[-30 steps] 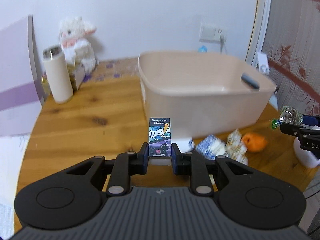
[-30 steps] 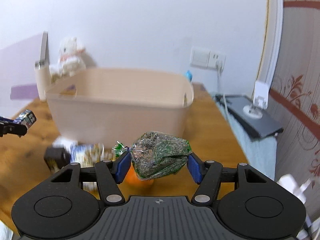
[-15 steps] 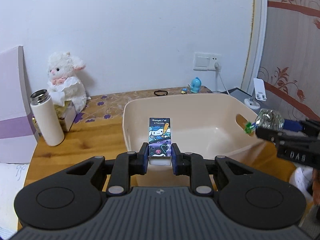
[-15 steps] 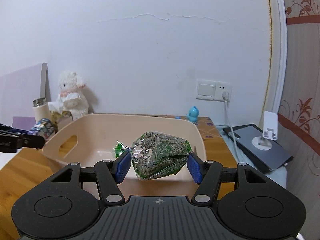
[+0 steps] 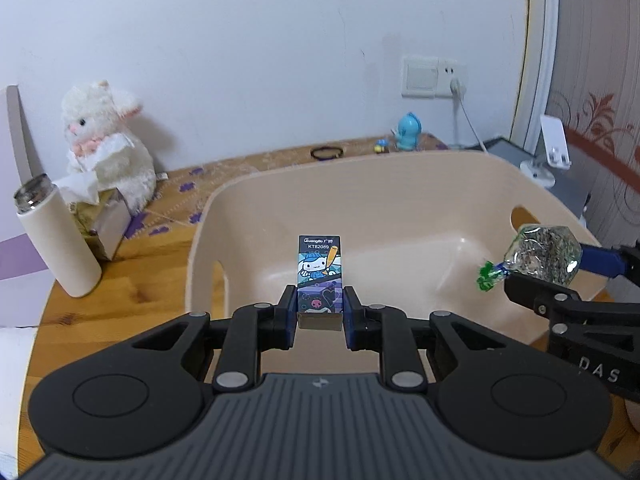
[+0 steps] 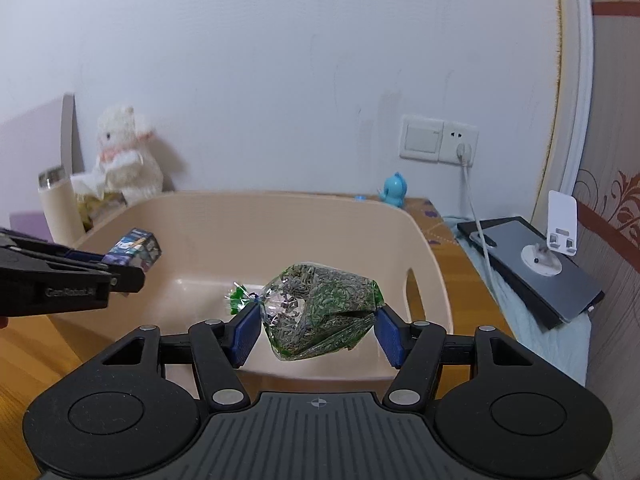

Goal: Organize objects
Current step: 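Lift both items over the basket and open both tools to drop them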

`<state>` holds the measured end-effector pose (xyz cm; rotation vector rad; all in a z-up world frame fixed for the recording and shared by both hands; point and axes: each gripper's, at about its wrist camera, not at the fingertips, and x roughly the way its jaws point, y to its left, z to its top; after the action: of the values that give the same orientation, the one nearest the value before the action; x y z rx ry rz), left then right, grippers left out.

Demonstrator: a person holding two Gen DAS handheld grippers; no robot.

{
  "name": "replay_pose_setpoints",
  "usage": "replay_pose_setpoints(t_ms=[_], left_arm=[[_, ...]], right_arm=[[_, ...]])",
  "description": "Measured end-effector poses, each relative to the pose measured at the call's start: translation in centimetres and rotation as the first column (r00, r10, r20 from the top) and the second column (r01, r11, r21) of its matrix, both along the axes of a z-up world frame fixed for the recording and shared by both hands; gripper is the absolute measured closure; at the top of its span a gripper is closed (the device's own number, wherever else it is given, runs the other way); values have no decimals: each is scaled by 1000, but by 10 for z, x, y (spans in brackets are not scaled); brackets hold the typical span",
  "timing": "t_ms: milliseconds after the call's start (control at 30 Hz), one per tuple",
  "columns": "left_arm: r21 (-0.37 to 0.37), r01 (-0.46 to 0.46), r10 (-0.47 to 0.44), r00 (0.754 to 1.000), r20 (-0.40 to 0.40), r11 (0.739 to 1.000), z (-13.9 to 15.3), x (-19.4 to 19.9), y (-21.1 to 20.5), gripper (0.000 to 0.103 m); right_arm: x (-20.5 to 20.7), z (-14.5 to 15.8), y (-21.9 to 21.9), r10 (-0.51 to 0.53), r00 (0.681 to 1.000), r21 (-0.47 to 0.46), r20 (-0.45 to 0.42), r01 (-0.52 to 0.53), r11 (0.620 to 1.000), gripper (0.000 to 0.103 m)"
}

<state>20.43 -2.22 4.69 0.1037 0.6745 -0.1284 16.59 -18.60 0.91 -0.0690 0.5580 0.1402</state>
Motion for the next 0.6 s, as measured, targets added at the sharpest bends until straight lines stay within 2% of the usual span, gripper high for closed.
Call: replay_pose_setpoints(t_ms=[67, 200, 233, 267, 333, 467, 600], left_arm=[[4, 7, -7, 1000, -5, 1000, -3, 0, -3, 78], [3, 15, -15, 1000, 9, 1000, 2, -8, -4, 75], [0, 16, -16, 1000, 5, 1000, 5, -11, -3, 59], [-4, 12, -12, 1000, 0, 1000, 8, -14, -2, 34], [-26, -2, 3, 1000, 17, 1000, 14, -24, 4, 14], [-53, -8, 9, 1000, 20, 999, 24, -43, 14, 11], [-38, -20, 21, 999, 29, 999, 29, -64, 20, 11]], right_arm=[[0, 1, 0, -5, 1000, 0, -1, 5, 1000, 31], [-7, 4, -1, 0, 1000, 16, 9, 0, 1000, 23], [-10, 5, -1, -1, 1000, 22, 15, 1, 1000, 20], [-14, 6, -2, -4, 1000, 28, 21, 3, 1000, 17], [-21, 9, -4, -14, 999, 37, 38, 12, 999, 5], [-40, 15, -10, -21, 998, 60, 67, 17, 998, 0], [-57, 18, -14, -15, 997, 64, 72, 11, 998, 0]])
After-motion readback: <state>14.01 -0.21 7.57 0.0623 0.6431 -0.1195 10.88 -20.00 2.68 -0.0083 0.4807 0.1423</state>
